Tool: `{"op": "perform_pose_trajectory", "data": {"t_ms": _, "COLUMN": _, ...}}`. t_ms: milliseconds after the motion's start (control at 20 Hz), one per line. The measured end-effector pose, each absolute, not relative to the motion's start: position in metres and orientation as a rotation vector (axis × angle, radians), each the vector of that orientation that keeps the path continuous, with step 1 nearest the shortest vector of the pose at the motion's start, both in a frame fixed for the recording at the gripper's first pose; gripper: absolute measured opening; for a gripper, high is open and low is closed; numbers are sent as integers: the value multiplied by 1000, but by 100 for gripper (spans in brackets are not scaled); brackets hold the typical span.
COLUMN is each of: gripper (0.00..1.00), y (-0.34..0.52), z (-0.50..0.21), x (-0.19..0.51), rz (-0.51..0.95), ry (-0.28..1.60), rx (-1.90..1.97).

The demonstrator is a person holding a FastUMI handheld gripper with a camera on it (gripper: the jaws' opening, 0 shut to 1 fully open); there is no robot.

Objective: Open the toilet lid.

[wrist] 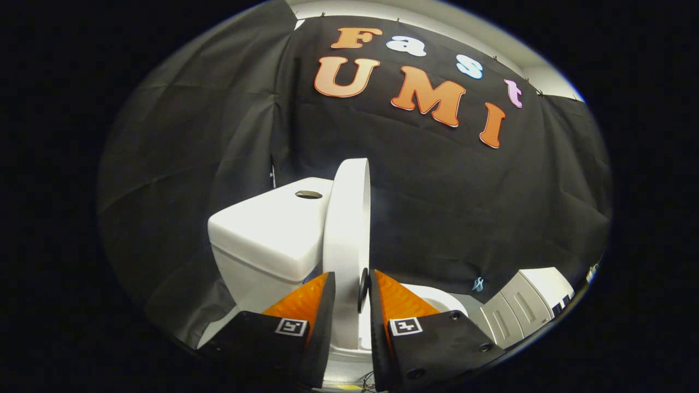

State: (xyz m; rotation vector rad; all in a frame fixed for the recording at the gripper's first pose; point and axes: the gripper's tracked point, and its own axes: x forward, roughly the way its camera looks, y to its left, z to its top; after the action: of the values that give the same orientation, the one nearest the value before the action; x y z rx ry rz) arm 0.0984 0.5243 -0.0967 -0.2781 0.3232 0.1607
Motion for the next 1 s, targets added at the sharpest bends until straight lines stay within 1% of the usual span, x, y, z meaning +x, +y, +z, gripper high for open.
{"op": "perform_pose_trajectory", "data": {"t_ms": 250, "gripper": 71, "y": 518, "z": -82, "x": 85, "rz": 237, "ry": 304, "rx": -250}}
{"op": "perform_pose_trajectory", "data": {"t_ms": 350, "gripper": 82, "y": 516, "z": -73, "x": 79, "rz": 297, "ry": 303, "rx": -213}}
{"op": "perform_pose_trajectory", "data": {"t_ms": 450, "gripper": 82, "y": 503, "z": -52, "x": 77, "rz": 332, "ry": 270, "rx": -140}}
{"op": "perform_pose_trajectory", "data": {"t_ms": 600, "gripper": 82, "y": 461, "z": -5, "x": 82, "rz": 325, "ry": 197, "rx": -38}}
{"op": "perform_pose_trajectory", "data": {"t_ms": 800, "gripper": 81, "y": 379, "z": 47, "x": 98, "rz": 250, "ry": 133, "rx": 5}}
{"op": "perform_pose_trajectory", "data": {"t_ms": 1000, "gripper": 81, "y": 289, "z": 73, "x": 105, "rz": 156, "ry": 110, "rx": 9}}
